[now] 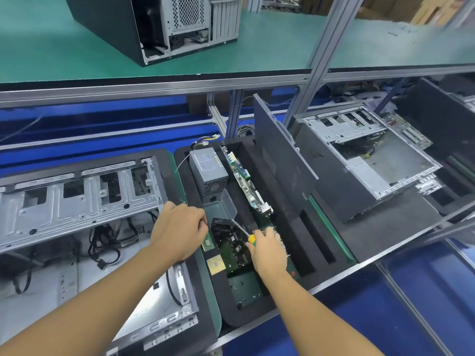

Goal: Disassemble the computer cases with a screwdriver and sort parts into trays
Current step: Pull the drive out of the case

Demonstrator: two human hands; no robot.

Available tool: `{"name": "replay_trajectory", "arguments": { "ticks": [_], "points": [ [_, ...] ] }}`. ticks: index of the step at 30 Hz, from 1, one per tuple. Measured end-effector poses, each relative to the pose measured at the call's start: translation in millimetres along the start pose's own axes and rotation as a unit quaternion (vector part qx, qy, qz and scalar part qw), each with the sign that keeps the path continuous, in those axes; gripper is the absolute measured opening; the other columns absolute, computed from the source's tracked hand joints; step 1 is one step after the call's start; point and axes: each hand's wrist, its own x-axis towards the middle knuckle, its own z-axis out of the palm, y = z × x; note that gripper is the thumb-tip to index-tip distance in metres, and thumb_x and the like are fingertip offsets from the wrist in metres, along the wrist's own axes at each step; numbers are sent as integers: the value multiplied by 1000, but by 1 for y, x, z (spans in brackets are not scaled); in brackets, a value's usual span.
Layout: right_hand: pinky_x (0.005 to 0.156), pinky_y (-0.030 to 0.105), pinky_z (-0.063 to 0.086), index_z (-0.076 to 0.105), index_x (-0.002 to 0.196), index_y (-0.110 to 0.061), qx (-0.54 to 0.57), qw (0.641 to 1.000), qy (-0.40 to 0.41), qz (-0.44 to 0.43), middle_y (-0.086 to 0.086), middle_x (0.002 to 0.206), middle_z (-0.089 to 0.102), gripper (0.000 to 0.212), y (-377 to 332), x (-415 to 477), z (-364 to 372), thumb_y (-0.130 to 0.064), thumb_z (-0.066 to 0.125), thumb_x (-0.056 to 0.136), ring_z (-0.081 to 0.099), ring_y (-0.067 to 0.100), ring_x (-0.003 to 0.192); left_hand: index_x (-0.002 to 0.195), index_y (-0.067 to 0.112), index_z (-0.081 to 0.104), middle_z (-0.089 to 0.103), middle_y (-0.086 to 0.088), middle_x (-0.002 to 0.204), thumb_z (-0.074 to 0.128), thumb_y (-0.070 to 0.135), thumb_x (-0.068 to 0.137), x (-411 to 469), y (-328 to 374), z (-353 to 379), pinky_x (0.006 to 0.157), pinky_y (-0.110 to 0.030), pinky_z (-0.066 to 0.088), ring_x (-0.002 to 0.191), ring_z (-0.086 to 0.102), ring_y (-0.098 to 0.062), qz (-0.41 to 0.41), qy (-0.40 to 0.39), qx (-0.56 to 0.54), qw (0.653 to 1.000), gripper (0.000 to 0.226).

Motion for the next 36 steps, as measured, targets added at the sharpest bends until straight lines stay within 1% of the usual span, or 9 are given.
{"name": "replay_trajectory", "arguments": {
  "ticks": [5, 14, 18, 22, 25, 28, 30, 33, 36],
  "points": [
    [64, 34, 48, 50, 118, -26, 91, 992, 60, -68, -4, 107, 54, 25, -2, -4, -17, -45, 45, 102, 57, 20, 91, 79, 33, 65, 66, 19, 79, 44, 27, 94, -2, -1, -2, 86, -30, 33, 76, 57, -5, 6, 19, -52, 998, 27],
    [53, 34, 49, 46, 80, -15, 457, 871, -151, -94, 2, 63, 57, 12, -87, 8, -98, -22, 54, 87, 54, 21, 46, 104, 18, 65, 57, 7, 107, 59, 10, 91, -28, -32, -19, 92, -36, 40, 102, 51, -12, -42, 113, -219, 968, 16],
    [46, 25, 45, 48, 83, -17, 460, 856, -193, -137, 5, 61, 51, 36, -149, 8, -120, -50, 63, 88, 50, 19, 41, 106, 24, 63, 63, 12, 99, 58, 14, 93, -54, -66, -43, 91, -42, 47, 94, 58, -14, -91, 79, -219, 968, 17],
    [61, 32, 49, 48, 101, -20, 384, 892, -173, -163, -3, 87, 63, 48, -186, 12, -117, -54, 74, 79, 61, 17, 73, 102, 22, 64, 62, 7, 102, 64, 11, 84, -103, -118, -71, 88, -43, 41, 96, 60, -23, -156, 163, -81, 971, 21],
    [71, 38, 50, 44, 111, -23, 315, 920, -151, -176, 0, 104, 64, 44, -184, 21, -106, -42, 72, 83, 63, 25, 90, 105, 12, 64, 56, -9, 114, 72, 14, 70, -154, -166, -86, 82, -48, 40, 98, 53, -36, -360, 243, 55, 899, 36],
    [69, 37, 51, 44, 123, -24, 337, 912, -182, -148, 3, 108, 64, 51, -181, 21, -96, -43, 68, 82, 64, 23, 87, 130, 7, 47, 52, -19, 128, 74, 40, 74, -203, -210, -96, 89, -52, 40, 111, 52, -41, -584, 66, 38, 809, 70],
    [58, 31, 45, 45, 126, -24, 350, 913, -156, -140, 3, 104, 64, 52, -182, 16, -89, -44, 65, 82, 62, 16, 78, 129, 6, 46, 61, -15, 118, 61, 53, 86, -218, -226, -95, 84, -41, 45, 104, 60, -35, -623, -71, -68, 776, 66],
    [51, 28, 35, 45, 117, -23, 338, 926, -85, -148, -2, 89, 58, 44, -183, 9, -84, -44, 64, 83, 53, 11, 68, 95, 11, 54, 57, -4, 74, 50, 30, 95, -219, -227, -80, 58, -32, 38, 66, 57, -21, -593, -45, -102, 797, 19],
    [48, 29, 34, 46, 104, -20, 332, 930, -54, -149, -3, 76, 50, 36, -186, 7, -84, -41, 65, 83, 44, 13, 58, 89, 8, 52, 52, -5, 66, 47, 12, 93, -211, -225, -75, 58, -34, 38, 59, 51, -23, -594, -12, -46, 803, 8]
  ]
}}
